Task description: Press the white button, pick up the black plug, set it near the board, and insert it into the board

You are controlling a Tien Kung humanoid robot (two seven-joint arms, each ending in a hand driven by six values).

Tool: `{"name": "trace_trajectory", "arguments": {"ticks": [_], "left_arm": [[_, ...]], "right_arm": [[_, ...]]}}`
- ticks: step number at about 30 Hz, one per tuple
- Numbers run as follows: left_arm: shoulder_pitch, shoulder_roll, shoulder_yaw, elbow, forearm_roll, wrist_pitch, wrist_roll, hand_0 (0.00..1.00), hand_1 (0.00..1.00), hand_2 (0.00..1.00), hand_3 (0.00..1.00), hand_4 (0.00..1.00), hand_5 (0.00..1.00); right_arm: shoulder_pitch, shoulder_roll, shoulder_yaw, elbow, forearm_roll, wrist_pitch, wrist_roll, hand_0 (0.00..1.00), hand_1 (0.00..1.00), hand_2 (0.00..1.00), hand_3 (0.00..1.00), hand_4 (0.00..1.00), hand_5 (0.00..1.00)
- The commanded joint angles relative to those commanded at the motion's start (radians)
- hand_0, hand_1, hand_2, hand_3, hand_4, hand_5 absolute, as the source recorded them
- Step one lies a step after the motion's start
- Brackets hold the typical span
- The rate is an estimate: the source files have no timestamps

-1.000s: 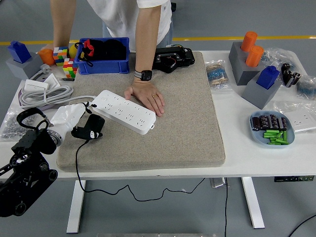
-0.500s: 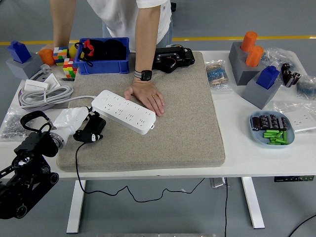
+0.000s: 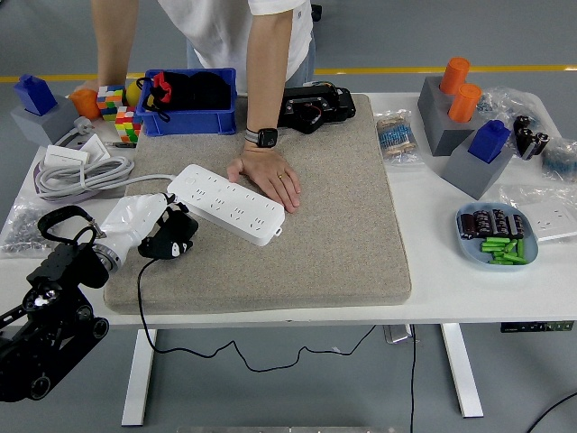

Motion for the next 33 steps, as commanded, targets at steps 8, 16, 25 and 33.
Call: {"name": "trace_trajectory", "arguments": {"ticks": [8,16,25,33], "left_arm": [[-0.001,-0.004,0.004,0.018,-0.015,-0.002,-0.01,0.262,0.286,0.33,0.542,0.705,0.002],[-0.031,-0.005,-0.005,0.008,-0.043,-0.015,-0.004,0.244,0.246,0.3,0.515,0.689,0.002],[-0.1,-0.028,-0.014,0.032,-0.067,-0.008,-0.007,0.248,0.25,0.302,0.523,0.672,0.002],[-0.131,-0.066,-0.016,0.095,-0.064,-0.003,-0.003,0.25,0.257,0.307,0.539,0.687,0.002]], "right_arm": [[-0.006,0.002,0.003,-0.001,0.002,-0.003,0.006,0.709,0.626,0.635,0.605,0.643,0.369],[-0.005,0.005,0.009,-0.001,0.003,-0.006,0.009,0.709,0.625,0.635,0.603,0.642,0.369],[-0.001,0.005,0.007,-0.001,0.005,-0.007,0.01,0.709,0.625,0.635,0.603,0.642,0.366],[-0.004,0.007,0.003,-0.003,0.008,-0.006,0.009,0.708,0.623,0.633,0.603,0.642,0.367]]}}
